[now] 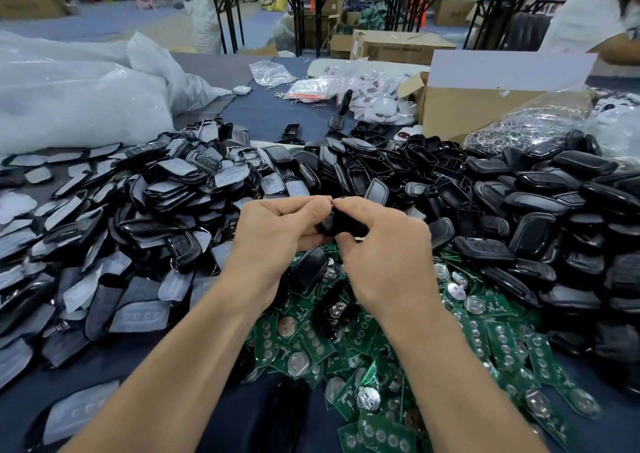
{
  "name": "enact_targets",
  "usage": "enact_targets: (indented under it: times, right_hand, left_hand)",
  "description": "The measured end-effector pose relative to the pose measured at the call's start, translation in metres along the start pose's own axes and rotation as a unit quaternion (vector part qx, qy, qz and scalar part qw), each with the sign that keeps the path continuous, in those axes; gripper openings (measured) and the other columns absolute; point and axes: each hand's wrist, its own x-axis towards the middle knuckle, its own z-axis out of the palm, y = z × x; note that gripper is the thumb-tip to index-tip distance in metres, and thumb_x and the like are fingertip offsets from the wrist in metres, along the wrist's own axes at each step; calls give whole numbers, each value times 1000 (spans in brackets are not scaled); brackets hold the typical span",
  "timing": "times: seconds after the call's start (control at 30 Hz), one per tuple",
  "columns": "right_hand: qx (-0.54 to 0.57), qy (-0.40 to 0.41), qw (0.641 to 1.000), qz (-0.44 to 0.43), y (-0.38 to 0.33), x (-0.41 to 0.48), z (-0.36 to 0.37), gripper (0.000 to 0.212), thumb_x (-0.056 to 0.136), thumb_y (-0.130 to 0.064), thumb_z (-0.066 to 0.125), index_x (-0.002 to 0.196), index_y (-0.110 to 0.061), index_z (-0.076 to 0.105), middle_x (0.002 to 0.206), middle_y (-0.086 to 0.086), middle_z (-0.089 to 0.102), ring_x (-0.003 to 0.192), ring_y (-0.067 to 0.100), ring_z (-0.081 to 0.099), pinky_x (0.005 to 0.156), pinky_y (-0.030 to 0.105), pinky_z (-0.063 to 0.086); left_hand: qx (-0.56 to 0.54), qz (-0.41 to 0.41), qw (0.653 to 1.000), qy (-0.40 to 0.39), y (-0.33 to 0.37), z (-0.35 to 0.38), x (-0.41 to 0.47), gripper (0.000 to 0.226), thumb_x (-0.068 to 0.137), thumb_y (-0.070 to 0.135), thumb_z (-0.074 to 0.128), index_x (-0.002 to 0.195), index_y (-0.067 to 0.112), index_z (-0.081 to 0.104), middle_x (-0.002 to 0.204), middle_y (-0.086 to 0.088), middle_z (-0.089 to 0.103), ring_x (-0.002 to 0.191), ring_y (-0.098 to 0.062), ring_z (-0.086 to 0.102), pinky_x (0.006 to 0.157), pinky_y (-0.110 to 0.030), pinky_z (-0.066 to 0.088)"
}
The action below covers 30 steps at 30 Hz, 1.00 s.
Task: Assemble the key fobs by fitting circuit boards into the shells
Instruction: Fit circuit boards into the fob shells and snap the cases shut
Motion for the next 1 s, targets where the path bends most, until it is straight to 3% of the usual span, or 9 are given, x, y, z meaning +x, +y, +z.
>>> enact_targets:
  times: [0.1,0.23,0.37,0.47,0.57,0.67,0.77,0.9,1.0]
  right_hand:
    - [-2,11,1000,-5,-1,-2,5,48,82,-6,75,123,-31,75,118,-12,76,105,14,72,101,37,56]
    - [154,-16,982,105,10,9,-2,27,82,-15,77,102,-33,82,88,-18,79,79,1,74,76,21,59]
    - [301,-68,936,171,19,17,-11,28,91,-6,75,82,-31,84,83,-3,80,81,13,77,72,30,63]
    - [294,-52,942,152,20,16,-10,31,91,-8,75,79,-34,83,81,-2,80,79,16,77,71,33,64]
    - [248,-29,960,128,22,16,-7,26,90,-13,77,82,-37,82,78,-4,80,78,28,76,76,50,64]
    - [221,-27,970,101,20,14,-6,33,89,-14,78,79,-45,79,78,-15,78,78,15,77,80,45,63]
    - [221,-23,971,88,21,13,-3,23,90,-14,77,88,-36,83,77,-12,79,76,24,76,75,48,63]
    - [216,-21,973,76,22,14,-5,20,88,-15,79,89,-34,83,79,-18,78,78,7,76,78,37,63]
    - [255,-33,962,95,24,16,-6,22,86,-11,80,89,-33,84,82,-11,80,82,11,77,83,43,64]
  left_hand:
    - [36,18,998,40,-2,4,0,31,91,2,75,76,27,86,83,-8,81,78,-21,80,67,-25,62]
    - [67,48,995,56,0,-1,2,32,88,0,78,74,27,85,80,-7,81,79,-23,80,66,-25,63]
    - [89,59,994,23,3,-3,1,27,89,1,77,79,24,85,82,-9,81,81,-27,80,69,-30,65]
    - [92,63,994,12,2,-4,0,23,91,5,77,83,24,86,83,-8,81,83,-25,80,70,-29,65]
    - [106,42,993,-1,-1,-4,0,18,92,10,77,88,24,85,86,-5,81,85,-21,79,71,-30,64]
    - [113,33,993,-10,-2,-2,0,18,90,8,79,87,24,85,83,-5,81,82,-21,80,69,-30,64]
    - [106,47,993,3,-2,-4,2,24,89,6,80,80,27,85,82,-5,81,80,-24,80,67,-29,64]
    - [105,55,993,5,-4,-4,1,23,88,6,81,82,28,85,83,-5,81,81,-23,80,71,-30,64]
    - [83,50,995,11,-3,-1,0,26,87,3,80,80,27,85,82,-6,81,81,-23,80,74,-29,64]
